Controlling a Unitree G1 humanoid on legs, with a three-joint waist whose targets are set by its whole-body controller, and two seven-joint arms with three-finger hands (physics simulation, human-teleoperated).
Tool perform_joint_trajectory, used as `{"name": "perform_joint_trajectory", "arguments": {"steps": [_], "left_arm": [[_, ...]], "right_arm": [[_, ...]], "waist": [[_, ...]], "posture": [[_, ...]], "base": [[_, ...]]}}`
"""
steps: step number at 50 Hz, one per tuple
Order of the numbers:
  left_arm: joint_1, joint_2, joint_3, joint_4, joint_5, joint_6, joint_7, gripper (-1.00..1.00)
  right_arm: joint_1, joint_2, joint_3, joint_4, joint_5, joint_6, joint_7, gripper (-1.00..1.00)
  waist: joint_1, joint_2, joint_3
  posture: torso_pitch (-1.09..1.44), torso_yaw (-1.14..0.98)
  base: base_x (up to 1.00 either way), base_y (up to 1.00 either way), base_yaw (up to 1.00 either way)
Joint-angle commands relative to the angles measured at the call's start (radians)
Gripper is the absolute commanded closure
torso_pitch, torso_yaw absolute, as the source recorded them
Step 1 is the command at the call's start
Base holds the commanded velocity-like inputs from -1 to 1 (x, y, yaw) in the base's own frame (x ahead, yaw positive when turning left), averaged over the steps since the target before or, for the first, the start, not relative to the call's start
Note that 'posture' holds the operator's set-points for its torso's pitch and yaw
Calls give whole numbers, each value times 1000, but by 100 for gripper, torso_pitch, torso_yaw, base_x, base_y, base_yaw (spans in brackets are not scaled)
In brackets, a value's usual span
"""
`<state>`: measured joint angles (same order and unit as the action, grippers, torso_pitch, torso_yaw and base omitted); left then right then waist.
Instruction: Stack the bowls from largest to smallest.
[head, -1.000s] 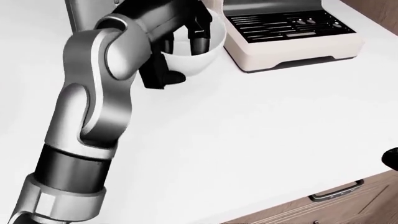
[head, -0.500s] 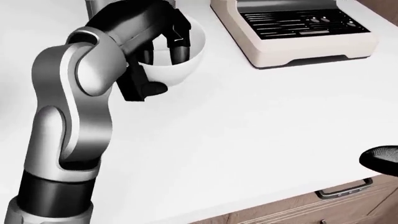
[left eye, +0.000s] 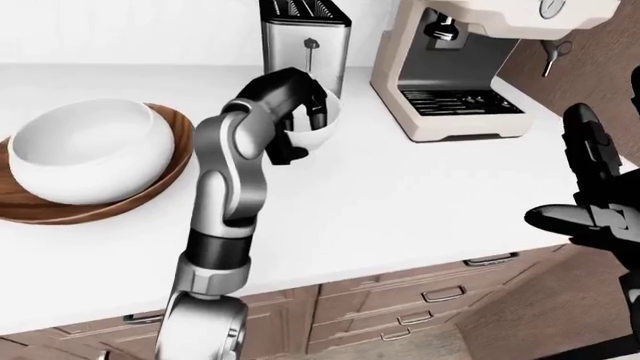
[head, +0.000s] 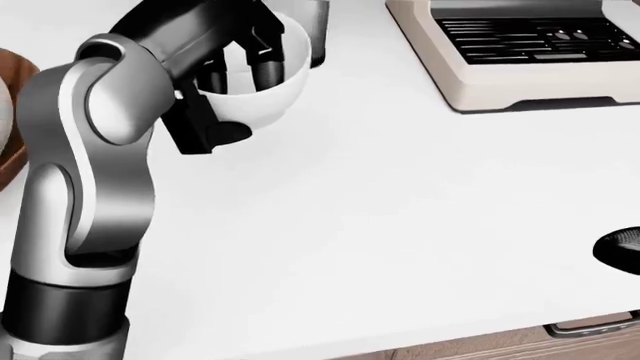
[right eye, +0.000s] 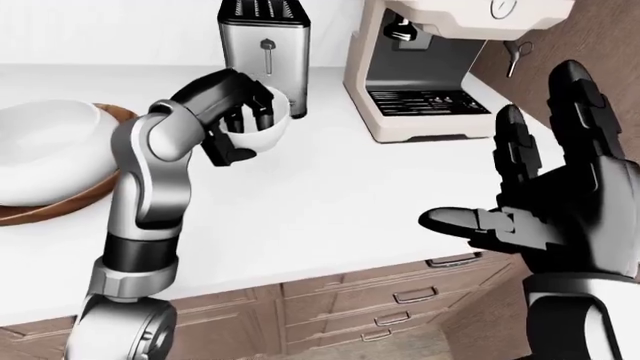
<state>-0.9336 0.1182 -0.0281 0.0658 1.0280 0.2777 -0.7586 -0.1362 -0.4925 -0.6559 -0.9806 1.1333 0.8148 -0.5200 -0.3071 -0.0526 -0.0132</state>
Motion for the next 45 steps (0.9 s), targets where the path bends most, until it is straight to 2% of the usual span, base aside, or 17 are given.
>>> {"name": "perform_joint_trajectory", "arguments": {"steps": [1, 10, 17, 25, 32, 37, 45], "left_arm": [[-39, 6, 10, -41, -5, -11, 27, 100], [-72, 18, 17, -50, -30, 14, 23, 100], [-100, 42, 29, -49, -50, 31, 21, 100], [-130, 74, 40, -51, -66, 49, 6, 100], [-156, 110, 56, 7, -86, 31, 37, 100], [-186, 134, 68, 41, -108, 36, 59, 100], [-234, 164, 76, 59, -139, 55, 69, 100]], "right_arm": [[-11, -14, -16, -19, 2, -25, -3, -100], [-12, -30, -27, -20, 22, -24, -14, -100], [-8, 0, 0, -6, -42, -34, 30, -100], [-8, -11, -22, -27, 4, -20, -1, -100], [-6, -13, -9, -33, 6, -23, -12, -100], [-14, -19, -7, -32, 11, -19, -19, -100], [-19, -17, 5, -29, 1, -16, -19, -100]], "waist": [[5, 0, -23], [63, 0, -12], [119, 1, 1], [214, 2, 21], [285, -7, 37], [311, -12, 42], [326, -19, 48]], "posture": [[0, -14], [0, -10], [0, -6], [0, -2], [0, 0], [0, 0], [0, 0]], "base": [[0, 0, 0], [0, 0, 0], [0, 0, 0], [0, 0, 0], [0, 0, 0], [0, 0, 0], [0, 0, 0]]}}
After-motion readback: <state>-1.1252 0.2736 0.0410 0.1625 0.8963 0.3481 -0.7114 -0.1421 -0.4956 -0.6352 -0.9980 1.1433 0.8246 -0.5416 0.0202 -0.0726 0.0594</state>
